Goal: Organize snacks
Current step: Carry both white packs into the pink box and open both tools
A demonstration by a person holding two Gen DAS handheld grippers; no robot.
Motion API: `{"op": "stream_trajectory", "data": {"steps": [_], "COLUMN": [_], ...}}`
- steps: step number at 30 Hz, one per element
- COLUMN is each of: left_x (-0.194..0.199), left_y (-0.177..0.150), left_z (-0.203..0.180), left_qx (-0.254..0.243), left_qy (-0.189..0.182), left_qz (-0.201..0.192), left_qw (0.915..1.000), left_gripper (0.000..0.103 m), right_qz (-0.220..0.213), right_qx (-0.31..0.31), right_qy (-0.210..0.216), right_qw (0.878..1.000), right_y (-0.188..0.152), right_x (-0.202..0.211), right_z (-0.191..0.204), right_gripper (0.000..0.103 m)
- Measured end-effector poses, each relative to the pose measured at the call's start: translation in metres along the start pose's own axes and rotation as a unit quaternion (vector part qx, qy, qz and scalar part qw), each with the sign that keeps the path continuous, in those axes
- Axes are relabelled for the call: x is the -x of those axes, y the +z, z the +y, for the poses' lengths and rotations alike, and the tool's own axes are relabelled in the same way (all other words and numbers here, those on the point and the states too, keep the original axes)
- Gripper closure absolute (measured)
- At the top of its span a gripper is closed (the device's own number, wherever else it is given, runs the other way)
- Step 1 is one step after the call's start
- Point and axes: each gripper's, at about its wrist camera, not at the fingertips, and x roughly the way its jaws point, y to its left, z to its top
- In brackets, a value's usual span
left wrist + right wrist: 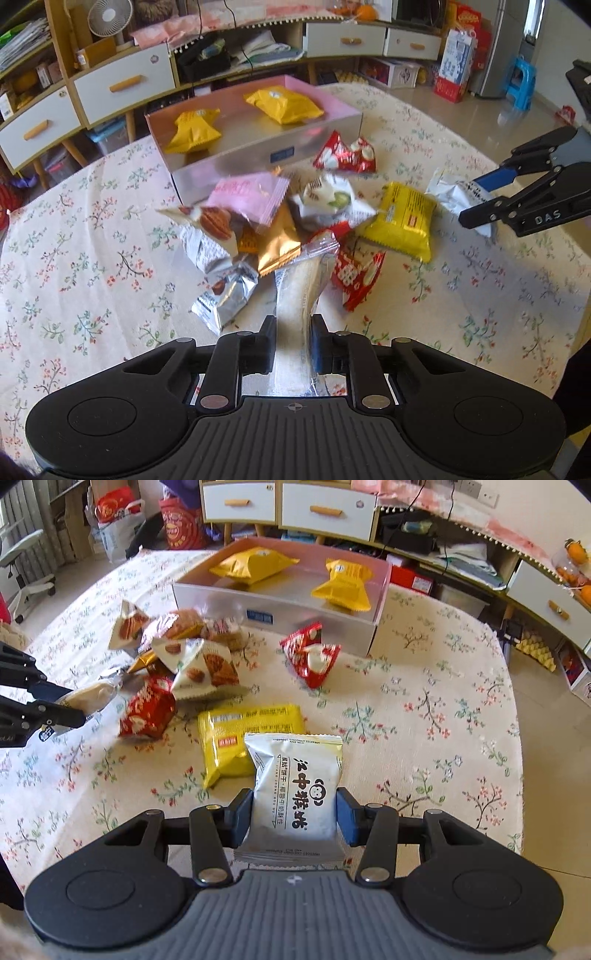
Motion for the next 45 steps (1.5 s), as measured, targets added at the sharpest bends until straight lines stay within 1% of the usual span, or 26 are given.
{"op": "stream_trajectory", "data": {"steps": [7, 8, 9, 12, 14, 17, 18, 19, 23, 25, 28, 31, 33, 35, 36, 39, 41, 42, 43, 45], "left_x": [0.011, 0.013, 0.014, 0.018, 0.017, 0.009, 0.006, 0.004, -0.006, -0.012, -0.02, -0.025, -0.031, -0.039, -0.041, -0.042, -0.043, -0.043, -0.043, -0.042], "left_y": [0.01, 0.012, 0.014, 0.019, 0.022, 0.023, 0.022, 0.019, 0.009, 0.006, 0.002, 0.001, -0.001, -0.005, -0.007, -0.007, -0.006, -0.006, -0.005, -0.005], "left_z": [0.003, 0.004, 0.004, 0.008, 0.008, 0.009, 0.01, 0.011, 0.006, 0.002, -0.002, -0.006, -0.005, -0.006, -0.006, -0.005, -0.005, -0.006, -0.006, -0.008], "left_qx": [0.014, 0.016, 0.017, 0.028, 0.029, 0.029, 0.032, 0.034, 0.022, 0.015, 0.014, 0.004, 0.011, 0.009, 0.01, 0.018, 0.018, 0.018, 0.016, 0.011], "left_qy": [-0.005, -0.005, -0.006, -0.008, -0.008, -0.021, -0.026, -0.029, -0.029, -0.031, -0.022, -0.008, -0.008, 0.007, 0.011, 0.017, 0.017, 0.018, 0.02, 0.025], "left_qz": [-0.02, -0.023, -0.025, -0.034, -0.033, -0.011, -0.003, 0.005, 0.033, 0.046, 0.06, 0.066, 0.081, 0.094, 0.088, 0.083, 0.081, 0.081, 0.08, 0.08], "left_qw": [0.9997, 0.9996, 0.9995, 0.999, 0.999, 0.9993, 0.9991, 0.999, 0.9988, 0.9984, 0.9979, 0.9978, 0.9966, 0.9955, 0.996, 0.9963, 0.9964, 0.9964, 0.9964, 0.9964], "left_gripper": [0.088, 0.093, 0.102, 0.102, 0.102, 0.102, 0.101, 0.097, 0.089, 0.076, 0.068, 0.066, 0.066, 0.066, 0.064, 0.064, 0.068, 0.072, 0.081, 0.085], "right_qz": [-0.018, -0.021, -0.024, -0.033, -0.036, -0.038, -0.037, -0.035, -0.026, -0.021, -0.015, -0.011, -0.008, -0.007, -0.006, -0.005, -0.003, -0.003, -0.003, -0.002], "right_qx": [-0.002, -0.003, -0.004, -0.007, -0.009, -0.009, -0.01, -0.013, -0.01, -0.004, 0.005, 0.013, 0.02, 0.025, 0.027, 0.033, 0.033, 0.033, 0.033, 0.031], "right_qy": [0.005, 0.006, 0.006, 0.009, 0.012, 0.012, 0.013, 0.016, 0.028, 0.03, 0.036, 0.043, 0.044, 0.047, 0.048, 0.048, 0.048, 0.048, 0.047, 0.046], "right_qw": [1.0, 1.0, 1.0, 0.999, 0.999, 0.999, 0.999, 0.999, 0.999, 0.999, 0.999, 0.999, 0.999, 0.999, 0.998, 0.998, 0.998, 0.998, 0.998, 0.998], "right_y": [0.015, 0.018, 0.02, 0.029, 0.035, 0.041, 0.043, 0.044, 0.043, 0.042, 0.04, 0.038, 0.037, 0.036, 0.036, 0.036, 0.036, 0.036, 0.035, 0.035], "right_x": [0.004, 0.005, 0.005, 0.007, 0.006, 0.003, 0.002, 0.001, -0.003, -0.005, -0.005, -0.005, -0.005, -0.005, -0.005, -0.005, -0.006, -0.007, -0.007, -0.007], "right_z": [0.004, 0.004, 0.005, 0.006, 0.006, 0.008, 0.008, 0.008, 0.014, 0.018, 0.025, 0.032, 0.036, 0.04, 0.041, 0.044, 0.045, 0.045, 0.045, 0.045], "right_gripper": [0.059, 0.059, 0.059, 0.059, 0.059, 0.059, 0.059, 0.059, 0.059, 0.059, 0.059, 0.059, 0.059, 0.059, 0.059, 0.059, 0.059, 0.059, 0.059, 0.059]}}
